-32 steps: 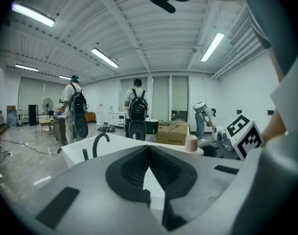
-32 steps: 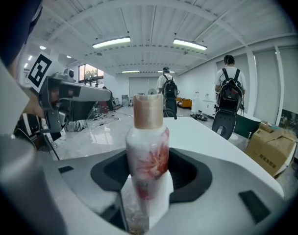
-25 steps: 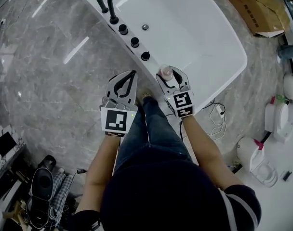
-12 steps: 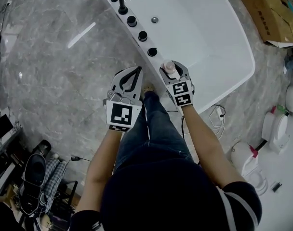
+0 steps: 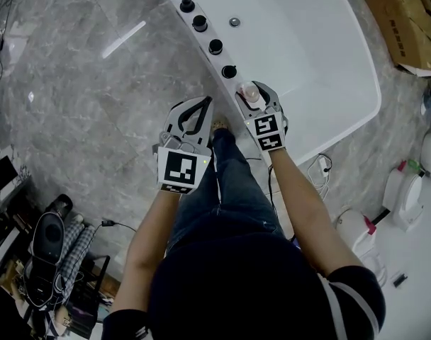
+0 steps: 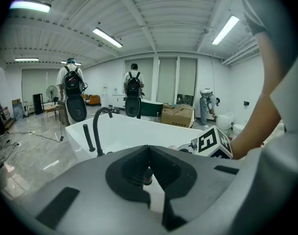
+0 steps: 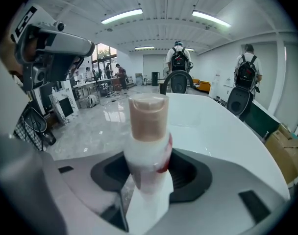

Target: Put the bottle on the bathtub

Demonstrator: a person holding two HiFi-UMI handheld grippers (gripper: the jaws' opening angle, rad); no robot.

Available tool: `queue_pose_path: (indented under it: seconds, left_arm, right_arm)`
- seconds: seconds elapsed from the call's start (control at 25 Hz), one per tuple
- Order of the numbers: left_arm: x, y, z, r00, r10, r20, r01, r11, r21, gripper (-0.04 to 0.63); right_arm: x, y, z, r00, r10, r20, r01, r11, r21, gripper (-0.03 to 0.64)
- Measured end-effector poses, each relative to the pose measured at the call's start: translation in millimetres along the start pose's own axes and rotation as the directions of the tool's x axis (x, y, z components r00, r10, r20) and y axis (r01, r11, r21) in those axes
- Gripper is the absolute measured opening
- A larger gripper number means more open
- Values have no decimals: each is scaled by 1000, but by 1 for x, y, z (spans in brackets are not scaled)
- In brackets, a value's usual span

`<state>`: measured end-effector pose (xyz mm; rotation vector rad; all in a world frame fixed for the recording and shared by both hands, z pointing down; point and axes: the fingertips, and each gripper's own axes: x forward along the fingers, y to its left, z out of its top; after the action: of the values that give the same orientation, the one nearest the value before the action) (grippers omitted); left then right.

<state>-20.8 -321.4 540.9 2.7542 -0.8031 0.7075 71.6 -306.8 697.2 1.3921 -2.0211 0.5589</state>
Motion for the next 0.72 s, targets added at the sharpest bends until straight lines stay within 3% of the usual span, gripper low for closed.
queue_pose_path:
  seconds: [0.72]
  left_arm:
    - [-10,-9,-17,1000,2,-26,-2,1000,-16,23]
  right_arm:
    - [2,5,-21,1000,6,-9,-6,1000,-9,238]
